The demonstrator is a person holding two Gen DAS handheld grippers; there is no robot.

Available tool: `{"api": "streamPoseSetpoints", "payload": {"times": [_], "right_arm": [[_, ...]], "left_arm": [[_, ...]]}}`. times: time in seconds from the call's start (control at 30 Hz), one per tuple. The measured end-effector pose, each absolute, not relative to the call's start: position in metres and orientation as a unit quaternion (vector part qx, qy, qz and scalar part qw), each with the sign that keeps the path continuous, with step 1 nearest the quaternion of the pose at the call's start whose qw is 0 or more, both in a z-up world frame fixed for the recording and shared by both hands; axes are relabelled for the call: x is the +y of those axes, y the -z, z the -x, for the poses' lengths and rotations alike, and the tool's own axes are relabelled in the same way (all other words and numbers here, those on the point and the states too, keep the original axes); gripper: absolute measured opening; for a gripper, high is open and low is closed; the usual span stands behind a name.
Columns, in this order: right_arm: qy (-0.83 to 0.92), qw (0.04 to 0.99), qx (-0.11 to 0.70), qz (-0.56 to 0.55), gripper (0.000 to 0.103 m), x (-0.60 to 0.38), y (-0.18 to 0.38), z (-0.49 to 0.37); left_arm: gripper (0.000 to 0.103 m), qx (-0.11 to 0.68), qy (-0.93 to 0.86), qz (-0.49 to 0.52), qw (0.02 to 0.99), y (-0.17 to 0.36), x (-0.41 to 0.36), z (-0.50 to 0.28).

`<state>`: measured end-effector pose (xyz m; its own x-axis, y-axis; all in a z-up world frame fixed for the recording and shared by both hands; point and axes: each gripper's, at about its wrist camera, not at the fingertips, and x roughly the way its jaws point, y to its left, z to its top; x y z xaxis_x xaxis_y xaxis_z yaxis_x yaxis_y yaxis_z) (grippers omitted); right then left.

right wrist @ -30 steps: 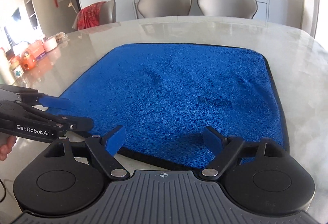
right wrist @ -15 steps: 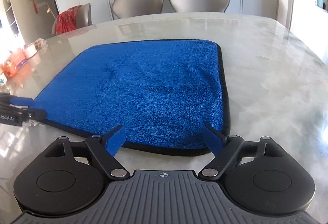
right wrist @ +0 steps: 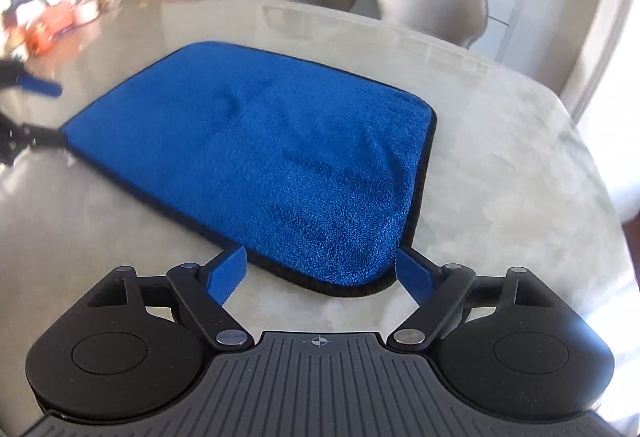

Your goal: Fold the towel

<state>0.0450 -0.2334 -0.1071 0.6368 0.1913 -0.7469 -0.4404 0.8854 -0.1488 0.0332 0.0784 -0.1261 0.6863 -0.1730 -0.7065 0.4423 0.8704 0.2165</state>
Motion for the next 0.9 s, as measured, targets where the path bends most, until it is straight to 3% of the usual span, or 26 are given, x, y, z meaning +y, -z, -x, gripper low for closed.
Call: {"api": "streamPoseSetpoints", "payload": {"times": [0.5,0.77,0.9], "right_arm": [[-0.246,0.841,0.38,0.296,0.062,-0.228,0.122,-0.046],[-0.294,0.805,0.361,0.368,0.061,-0.227,0.124,-0.053],[-0.312,0.785,0.351,0.405,0.06,-0.227,0.123,-0.056]], "left_arm": [[0.072,0.37,0.266,-0.306,0.836,0.134,0.064,-0.033],[0.071,0.376,0.301,-0.319,0.816,0.135,0.064,-0.044],[0.063,0.384,0.317,-0.314,0.808,0.134,0.062,-0.049]]}}
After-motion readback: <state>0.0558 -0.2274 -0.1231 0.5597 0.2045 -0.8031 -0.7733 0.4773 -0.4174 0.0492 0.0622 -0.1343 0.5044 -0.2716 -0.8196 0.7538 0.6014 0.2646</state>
